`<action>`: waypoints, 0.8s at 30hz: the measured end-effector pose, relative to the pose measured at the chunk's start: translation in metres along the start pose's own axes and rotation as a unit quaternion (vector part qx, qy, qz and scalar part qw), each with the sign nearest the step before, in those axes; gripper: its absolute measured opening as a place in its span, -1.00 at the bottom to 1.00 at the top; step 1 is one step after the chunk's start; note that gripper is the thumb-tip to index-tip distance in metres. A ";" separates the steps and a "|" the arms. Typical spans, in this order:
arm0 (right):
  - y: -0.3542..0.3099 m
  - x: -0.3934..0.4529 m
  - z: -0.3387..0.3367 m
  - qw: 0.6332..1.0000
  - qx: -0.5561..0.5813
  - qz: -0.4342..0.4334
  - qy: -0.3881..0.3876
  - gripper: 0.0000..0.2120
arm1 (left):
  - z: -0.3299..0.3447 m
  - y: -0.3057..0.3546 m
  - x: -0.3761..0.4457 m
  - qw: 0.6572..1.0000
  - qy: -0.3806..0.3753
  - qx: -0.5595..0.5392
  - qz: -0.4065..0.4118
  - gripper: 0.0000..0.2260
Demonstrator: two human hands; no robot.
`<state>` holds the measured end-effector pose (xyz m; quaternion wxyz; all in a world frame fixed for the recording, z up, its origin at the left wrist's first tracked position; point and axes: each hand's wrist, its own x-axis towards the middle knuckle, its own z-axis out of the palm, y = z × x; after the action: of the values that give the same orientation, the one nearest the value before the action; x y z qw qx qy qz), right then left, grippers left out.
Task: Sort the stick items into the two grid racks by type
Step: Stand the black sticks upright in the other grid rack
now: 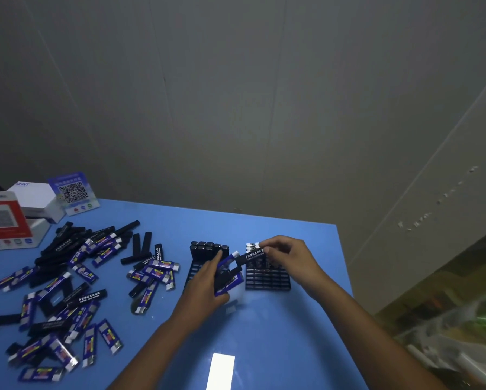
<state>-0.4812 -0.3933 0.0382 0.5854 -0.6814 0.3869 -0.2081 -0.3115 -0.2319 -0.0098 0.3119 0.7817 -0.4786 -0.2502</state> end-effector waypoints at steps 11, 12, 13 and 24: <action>-0.008 0.018 0.039 0.999 0.006 0.037 -0.018 -0.88 | -0.043 -0.028 -0.005 0.998 0.048 -0.007 -0.038 -0.17; -0.010 0.017 0.044 0.999 0.024 0.037 -0.030 -0.80 | -0.047 -0.030 -0.006 0.998 0.048 -0.006 -0.038 -0.17; -0.012 0.017 0.050 0.998 0.033 0.033 -0.044 -0.71 | -0.051 -0.033 -0.005 0.998 0.046 -0.006 -0.038 -0.18; -0.016 0.022 0.094 0.989 0.006 0.040 -0.144 -0.43 | -0.088 -0.061 -0.001 0.998 0.033 -0.021 -0.042 -0.18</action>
<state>-0.3935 -0.3505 0.0289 0.6470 -0.6848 0.3239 -0.0868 -0.2152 -0.1885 0.0056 0.3331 0.8021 -0.4297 -0.2470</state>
